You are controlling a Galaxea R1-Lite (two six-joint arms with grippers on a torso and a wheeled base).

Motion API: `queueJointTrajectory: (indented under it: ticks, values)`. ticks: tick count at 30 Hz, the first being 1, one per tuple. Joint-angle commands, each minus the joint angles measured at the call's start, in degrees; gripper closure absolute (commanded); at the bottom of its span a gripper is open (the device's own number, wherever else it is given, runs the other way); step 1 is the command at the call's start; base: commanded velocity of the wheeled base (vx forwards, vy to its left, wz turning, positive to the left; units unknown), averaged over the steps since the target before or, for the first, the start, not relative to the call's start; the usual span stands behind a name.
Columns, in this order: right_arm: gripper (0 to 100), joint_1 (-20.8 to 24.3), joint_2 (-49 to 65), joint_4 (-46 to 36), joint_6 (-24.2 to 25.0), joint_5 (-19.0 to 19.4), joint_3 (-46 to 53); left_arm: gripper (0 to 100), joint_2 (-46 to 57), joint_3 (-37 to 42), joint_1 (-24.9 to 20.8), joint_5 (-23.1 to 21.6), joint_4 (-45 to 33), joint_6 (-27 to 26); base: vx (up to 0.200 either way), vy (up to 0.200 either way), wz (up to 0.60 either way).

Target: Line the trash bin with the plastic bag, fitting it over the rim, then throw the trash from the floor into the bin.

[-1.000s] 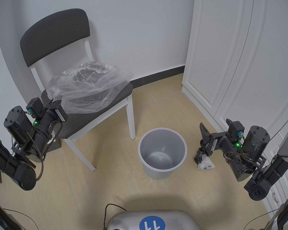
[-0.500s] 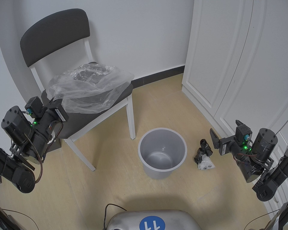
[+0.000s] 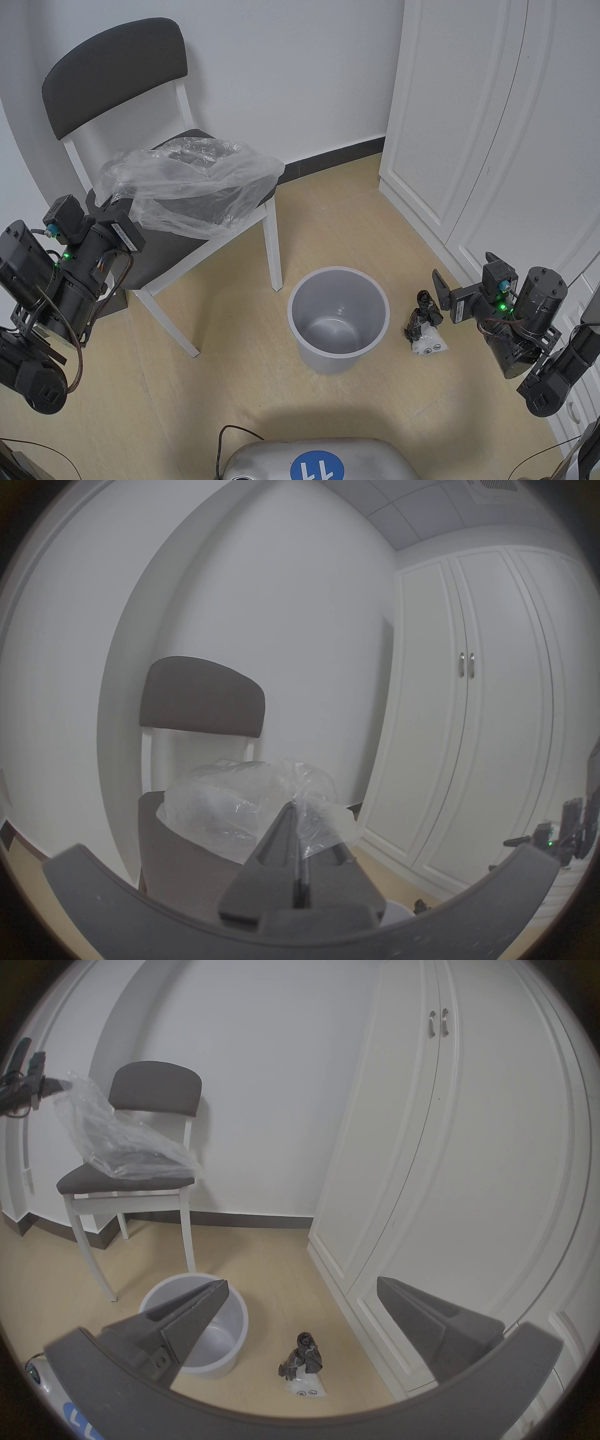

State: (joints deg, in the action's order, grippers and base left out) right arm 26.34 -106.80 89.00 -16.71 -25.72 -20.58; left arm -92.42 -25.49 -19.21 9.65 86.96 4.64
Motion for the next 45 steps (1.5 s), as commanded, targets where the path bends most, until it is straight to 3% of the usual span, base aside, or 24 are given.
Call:
queueJointTrajectory:
  ticks: [1, 9, 11, 15, 24, 32, 39, 45]
  values:
    - [0, 0.20, -0.78, 1.00, 0.01, 0.67, 1.33, 100, 2.24, 0.35, -1.88, 0.01, 0.06, 0.01, 0.000, 0.000, 0.00]
    - [0, 2.92, -2.27, 1.00, 7.48, 7.88, 0.63, 100, 3.30, 0.35, -4.61, 1.07, -0.03, -0.07, 0.000, 0.000, 0.00]
    - [0, 3.71, -2.62, 1.00, 8.80, 7.79, 0.10, 100, 3.47, 0.27, -5.05, 1.77, 0.06, -0.07, 0.000, 0.000, 0.00]
    - [0, 6.70, -6.23, 1.00, 16.01, 7.35, -4.47, 100, 5.41, 0.27, -7.51, 2.74, -0.47, -0.16, 0.000, 0.000, 0.00]
    - [0, 8.29, -9.92, 1.00, 22.87, 7.09, -9.31, 100, 10.59, -0.09, -11.02, 3.79, -5.31, -0.07, 0.000, 0.000, 0.00]
    - [0, 10.66, -10.00, -3.40, 33.32, 7.09, -13.17, 100, 13.32, -0.26, -15.77, 5.20, -6.36, -0.07, 0.000, 0.000, 0.00]
    - [0, 12.86, -10.53, -8.06, 38.25, 7.79, -13.52, 100, 15.16, -0.09, -19.64, 5.81, -7.24, -0.07, 0.000, 0.000, 0.00]
    - [0, 13.21, -13.08, -8.32, 38.86, 8.14, -13.70, 100, 16.74, 0.18, -21.74, 5.81, -8.56, -0.16, 0.000, 0.000, 0.00]
